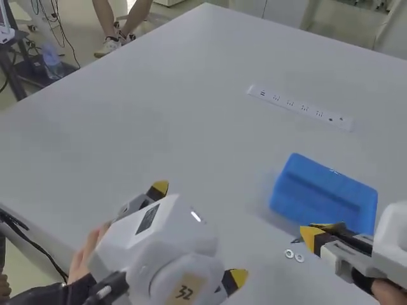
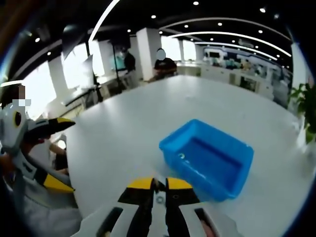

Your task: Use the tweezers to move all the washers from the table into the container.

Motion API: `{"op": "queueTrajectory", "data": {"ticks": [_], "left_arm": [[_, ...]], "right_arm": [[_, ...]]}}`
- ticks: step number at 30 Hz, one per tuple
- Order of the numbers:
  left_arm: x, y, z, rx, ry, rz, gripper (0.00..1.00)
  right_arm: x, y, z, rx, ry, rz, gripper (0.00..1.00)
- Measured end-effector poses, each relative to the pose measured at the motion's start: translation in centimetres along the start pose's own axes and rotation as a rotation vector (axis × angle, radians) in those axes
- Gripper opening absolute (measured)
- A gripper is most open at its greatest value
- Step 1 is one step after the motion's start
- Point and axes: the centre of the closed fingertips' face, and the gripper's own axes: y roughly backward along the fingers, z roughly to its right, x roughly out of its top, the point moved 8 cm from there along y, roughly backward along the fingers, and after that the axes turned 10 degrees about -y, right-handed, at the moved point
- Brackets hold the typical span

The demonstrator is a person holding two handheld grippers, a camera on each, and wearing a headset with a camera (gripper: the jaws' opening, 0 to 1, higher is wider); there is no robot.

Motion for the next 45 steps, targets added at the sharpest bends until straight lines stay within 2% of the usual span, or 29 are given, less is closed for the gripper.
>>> {"op": "queueTrajectory", "data": {"ticks": [8, 12, 17, 26, 35, 40, 45], "left_arm": [[0.0, 0.0, 0.0, 0.002, -0.002, -0.004, 0.98], [-0.1, -0.1, 0.0, 0.002, -0.005, -0.009, 0.98], [-0.1, -0.1, 0.0, 0.002, -0.007, -0.011, 0.98], [-0.1, -0.1, 0.0, 0.003, -0.008, -0.017, 0.98], [-0.1, -0.1, 0.0, 0.005, -0.011, -0.020, 0.98], [-0.1, -0.1, 0.0, 0.004, -0.015, -0.019, 0.98], [-0.1, -0.1, 0.0, 0.004, -0.011, -0.018, 0.98]], "right_arm": [[-1.0, -0.2, 0.3, -0.006, -0.007, -0.032, 0.04], [-1.0, -0.1, 0.4, -0.016, 0.005, -0.028, 0.04], [-1.4, -0.5, 0.4, -0.015, 0.017, -0.060, 0.04], [-0.9, -0.8, 0.4, -0.023, 0.028, -0.066, 0.04], [-0.8, -1.3, -0.1, -0.052, 0.082, -0.033, 0.03], [-0.8, -1.3, -0.1, -0.074, 0.077, -0.022, 0.02], [-0.1, -0.8, -0.1, -0.069, 0.060, -0.008, 0.02]]}}
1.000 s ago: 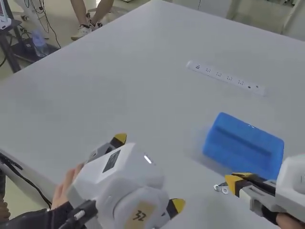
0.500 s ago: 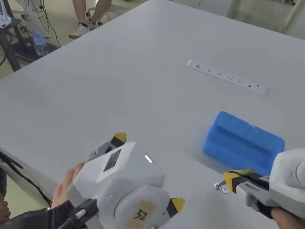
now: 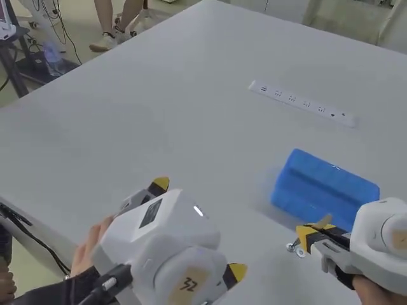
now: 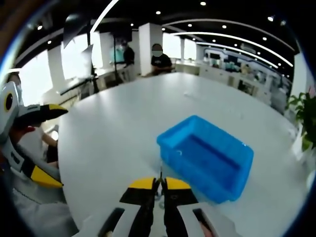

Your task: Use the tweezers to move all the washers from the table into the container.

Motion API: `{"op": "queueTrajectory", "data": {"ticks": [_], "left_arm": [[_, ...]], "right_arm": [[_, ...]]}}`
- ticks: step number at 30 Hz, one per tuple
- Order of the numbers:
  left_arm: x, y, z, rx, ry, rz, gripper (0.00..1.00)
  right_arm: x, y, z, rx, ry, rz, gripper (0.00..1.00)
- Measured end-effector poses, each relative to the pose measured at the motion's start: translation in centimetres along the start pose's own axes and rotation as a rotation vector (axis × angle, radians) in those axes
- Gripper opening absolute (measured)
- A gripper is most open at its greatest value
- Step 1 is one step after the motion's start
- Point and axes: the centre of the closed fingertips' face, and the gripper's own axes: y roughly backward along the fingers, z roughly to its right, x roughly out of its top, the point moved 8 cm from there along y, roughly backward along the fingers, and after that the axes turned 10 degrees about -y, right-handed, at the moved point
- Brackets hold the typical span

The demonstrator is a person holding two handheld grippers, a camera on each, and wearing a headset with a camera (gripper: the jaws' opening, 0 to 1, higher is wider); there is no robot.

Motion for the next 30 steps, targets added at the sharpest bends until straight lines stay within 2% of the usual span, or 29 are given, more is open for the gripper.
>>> {"op": "queueTrajectory", "data": {"ticks": [9, 13, 15, 21, 25, 30], "left_arm": [[0.1, 0.0, 0.1, -0.008, -0.003, 0.005, 0.98], [0.4, 0.1, 0.3, -0.018, 0.005, 0.035, 0.99], [0.7, 0.3, 0.2, -0.019, 0.019, 0.068, 0.99], [0.9, 0.4, 0.2, -0.028, 0.041, 0.096, 0.99], [1.0, 0.4, 0.3, -0.028, 0.035, 0.099, 0.99], [1.0, 0.6, 0.0, -0.009, 0.042, 0.104, 0.99]], "right_arm": [[3.4, 1.8, 0.9, 0.012, -0.027, 0.075, 0.02], [4.5, 2.2, 1.2, 0.009, -0.046, 0.105, 0.02], [4.9, 2.2, 1.4, 0.002, -0.056, 0.122, 0.02], [6.3, 2.3, 2.6, -0.026, -0.059, 0.168, 0.02], [6.8, 1.7, 3.5, -0.058, -0.063, 0.191, 0.02], [7.2, 0.4, 4.1, -0.077, -0.087, 0.185, 0.02]]}}
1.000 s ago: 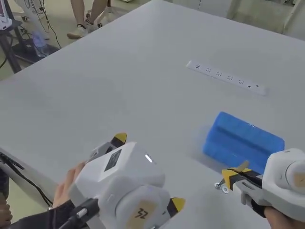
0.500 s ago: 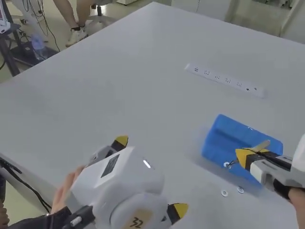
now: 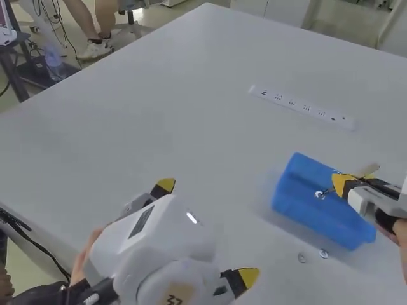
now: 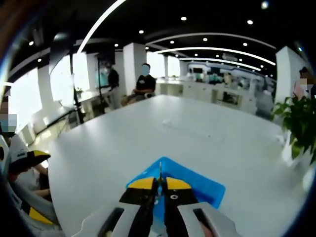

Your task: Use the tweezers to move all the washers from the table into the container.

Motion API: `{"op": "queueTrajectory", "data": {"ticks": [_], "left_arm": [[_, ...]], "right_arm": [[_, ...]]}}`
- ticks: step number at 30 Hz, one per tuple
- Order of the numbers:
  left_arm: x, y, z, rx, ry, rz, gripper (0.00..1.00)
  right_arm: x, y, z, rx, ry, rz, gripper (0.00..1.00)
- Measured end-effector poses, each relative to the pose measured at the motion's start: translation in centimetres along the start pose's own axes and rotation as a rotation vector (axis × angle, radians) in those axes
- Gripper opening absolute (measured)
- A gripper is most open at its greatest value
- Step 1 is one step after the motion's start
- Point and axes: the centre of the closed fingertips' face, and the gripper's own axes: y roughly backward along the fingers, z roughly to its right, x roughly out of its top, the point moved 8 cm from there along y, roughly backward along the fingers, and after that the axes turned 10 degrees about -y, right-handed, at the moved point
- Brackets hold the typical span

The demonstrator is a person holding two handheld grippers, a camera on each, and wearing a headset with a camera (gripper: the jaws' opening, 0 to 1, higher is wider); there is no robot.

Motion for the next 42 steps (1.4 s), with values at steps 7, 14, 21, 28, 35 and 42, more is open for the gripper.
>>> {"op": "queueTrajectory", "data": {"ticks": [7, 14, 21, 28, 35, 42], "left_arm": [[-0.2, -0.1, 0.0, 0.003, -0.010, -0.019, 0.99], [-0.2, -0.1, -0.1, 0.012, -0.009, -0.023, 0.99], [-0.3, -0.2, 0.0, 0.007, -0.020, -0.035, 0.99], [-0.4, -0.3, 0.0, 0.006, -0.023, -0.044, 0.99], [-0.5, -0.3, 0.1, 0.004, -0.031, -0.055, 0.99], [-0.5, -0.3, 0.1, 0.000, -0.035, -0.055, 0.99]], "right_arm": [[-1.7, -1.7, 0.3, -0.015, 0.032, -0.057, 0.02], [-3.3, -2.7, 0.7, -0.022, 0.041, -0.110, 0.03], [-3.8, -3.1, 1.0, -0.030, 0.040, -0.126, 0.03], [-4.4, -3.6, 1.2, -0.031, 0.044, -0.129, 0.03], [-4.5, -3.2, 1.3, -0.039, 0.052, -0.123, 0.02], [-4.4, -3.3, 1.1, -0.041, 0.063, -0.126, 0.03]]}}
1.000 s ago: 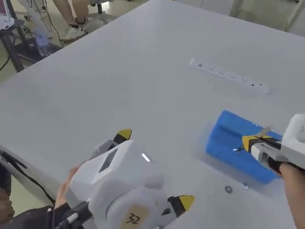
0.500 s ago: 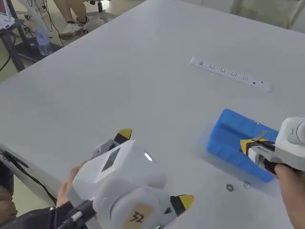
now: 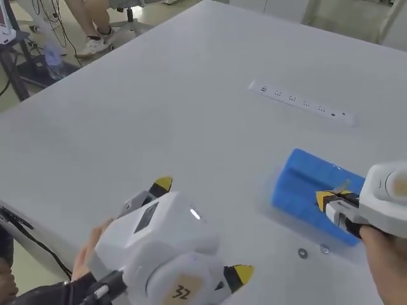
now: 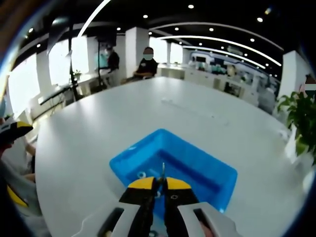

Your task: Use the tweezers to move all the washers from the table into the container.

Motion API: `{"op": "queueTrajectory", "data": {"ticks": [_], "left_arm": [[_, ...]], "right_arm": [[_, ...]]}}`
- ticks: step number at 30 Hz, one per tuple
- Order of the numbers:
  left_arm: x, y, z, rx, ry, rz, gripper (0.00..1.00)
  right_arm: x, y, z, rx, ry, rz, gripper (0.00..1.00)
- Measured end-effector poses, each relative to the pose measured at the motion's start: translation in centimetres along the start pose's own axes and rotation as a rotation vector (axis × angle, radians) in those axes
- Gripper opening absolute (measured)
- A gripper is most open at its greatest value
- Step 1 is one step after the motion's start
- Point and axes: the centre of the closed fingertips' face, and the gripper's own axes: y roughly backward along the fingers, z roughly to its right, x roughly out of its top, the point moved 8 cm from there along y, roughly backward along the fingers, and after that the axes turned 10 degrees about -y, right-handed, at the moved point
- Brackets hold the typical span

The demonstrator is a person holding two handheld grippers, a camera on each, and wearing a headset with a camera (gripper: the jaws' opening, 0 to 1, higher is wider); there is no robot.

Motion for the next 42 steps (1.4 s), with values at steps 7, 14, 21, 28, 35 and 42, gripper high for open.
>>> {"op": "queueTrajectory", "data": {"ticks": [7, 14, 21, 28, 35, 42], "left_arm": [[-0.1, 0.0, -0.1, 0.004, 0.002, -0.002, 0.99], [-0.1, 0.0, 0.0, -0.003, -0.005, -0.005, 0.99], [-0.1, 0.1, 0.0, 0.000, -0.004, -0.004, 0.99], [-0.1, 0.0, 0.0, 0.000, -0.008, -0.008, 0.98], [-0.1, 0.0, 0.0, -0.005, -0.007, -0.006, 0.99], [-0.2, 0.0, 0.0, -0.005, -0.011, -0.010, 0.99]], "right_arm": [[0.7, 0.3, -0.3, 0.011, -0.018, 0.009, 0.03], [2.1, 1.9, -0.4, 0.016, 0.003, 0.042, 0.03], [2.5, 4.0, -1.0, 0.051, 0.035, 0.057, 0.03], [1.9, 5.5, -1.9, 0.089, 0.077, 0.037, 0.03], [0.2, 6.2, -2.8, 0.125, 0.086, -0.002, 0.03], [-2.2, 6.2, -3.0, 0.143, 0.069, -0.056, 0.03]]}}
